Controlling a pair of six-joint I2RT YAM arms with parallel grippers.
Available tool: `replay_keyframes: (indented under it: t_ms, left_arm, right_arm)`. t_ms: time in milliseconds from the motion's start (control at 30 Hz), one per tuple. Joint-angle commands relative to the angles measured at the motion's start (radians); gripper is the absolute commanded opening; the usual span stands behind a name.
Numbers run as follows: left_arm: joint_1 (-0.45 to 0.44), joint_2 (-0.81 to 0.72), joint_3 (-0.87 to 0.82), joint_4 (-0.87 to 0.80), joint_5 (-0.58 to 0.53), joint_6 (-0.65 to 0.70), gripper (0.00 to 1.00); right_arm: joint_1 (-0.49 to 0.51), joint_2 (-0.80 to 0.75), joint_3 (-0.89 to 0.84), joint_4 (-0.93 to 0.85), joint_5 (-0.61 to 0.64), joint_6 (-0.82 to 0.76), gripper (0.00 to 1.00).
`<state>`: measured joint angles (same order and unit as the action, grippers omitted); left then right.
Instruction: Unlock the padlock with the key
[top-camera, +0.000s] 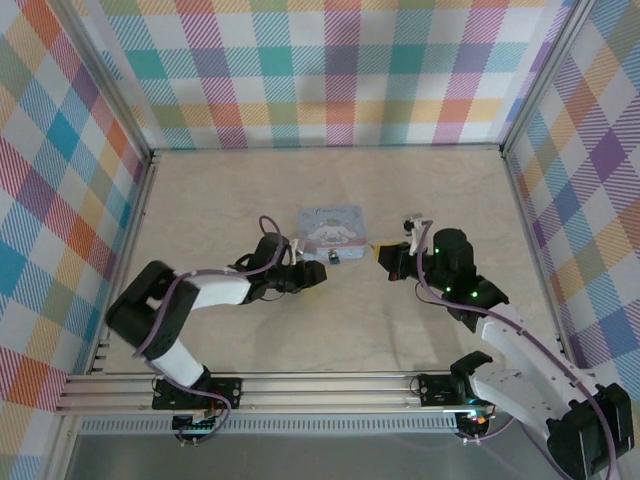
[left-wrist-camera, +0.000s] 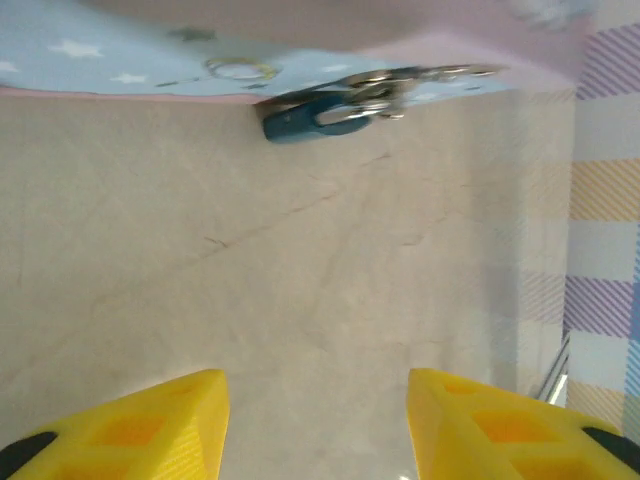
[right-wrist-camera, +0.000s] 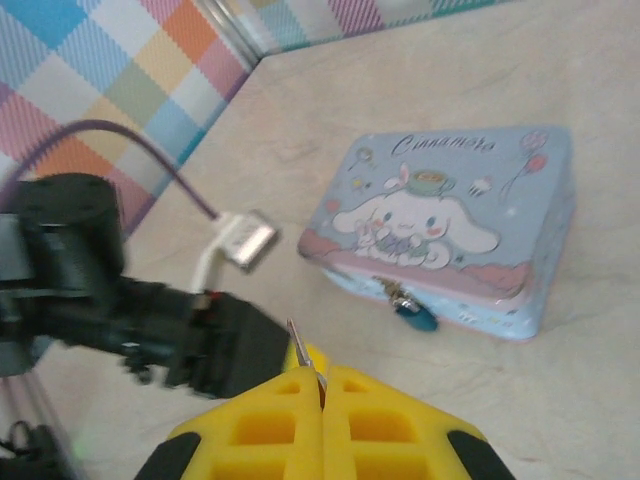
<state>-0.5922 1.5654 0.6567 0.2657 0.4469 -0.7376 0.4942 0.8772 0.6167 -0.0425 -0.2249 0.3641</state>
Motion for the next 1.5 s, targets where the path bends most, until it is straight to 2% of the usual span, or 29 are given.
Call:
replay_keyframes:
  t_ms: [0,100,200,267,400,467,633,833,933,1267,1467]
  left_arm:
    - [0.010,-0.167,0.081,-0.243,-0.096,0.059,0.58]
    - [0.044,-0.243,0.151,-0.341,-0.126,0.026,0.70]
    - [0.110,-0.257,0.208,-0.311,-0.047,-0.069,0.76]
    - [0.132,-0.242,0.273,-0.298,0.019,-0.126,0.75]
    - [0.119,-0.223,0.381,-0.292,0.085,-0.199,0.68]
    - [0.104,-0.223,0.406,-0.271,0.103,-0.242,0.68]
    - [0.056,-0.225,0.443,-0.244,0.137,-0.319,0.67]
    - [0.022,-0.206,0.476,-0.274,0.157,-0.342,0.66]
    - [0.016,-0.206,0.484,-0.268,0.156,-0.352,0.63]
    - [0.012,-0.222,0.495,-0.321,0.145,-0.332,0.44]
    - [0.012,-0.207,0.498,-0.316,0.153,-0.328,0.28]
  right_arm:
    - [0.045,0.023,0.080,-0.067,0.151,-0.162,0.00]
    - [0.094,0.047,0.116,-0.059,0.237,-0.246,0.00]
    - [0.138,0.050,0.139,-0.020,0.309,-0.336,0.00]
    - [0.165,0.071,0.171,-0.015,0.365,-0.405,0.00]
    - [0.255,0.133,0.211,0.025,0.514,-0.584,0.00]
    - [0.312,0.157,0.207,0.094,0.600,-0.672,0.00]
    - [0.422,0.219,0.199,0.244,0.727,-0.868,0.00]
    - [0.524,0.311,0.197,0.482,0.883,-1.091,0.00]
    - [0.535,0.334,0.205,0.526,0.901,-1.126,0.00]
    - [0.545,0.341,0.192,0.575,0.927,-1.166,0.00]
    - [0.556,0.331,0.177,0.563,0.927,-1.183,0.00]
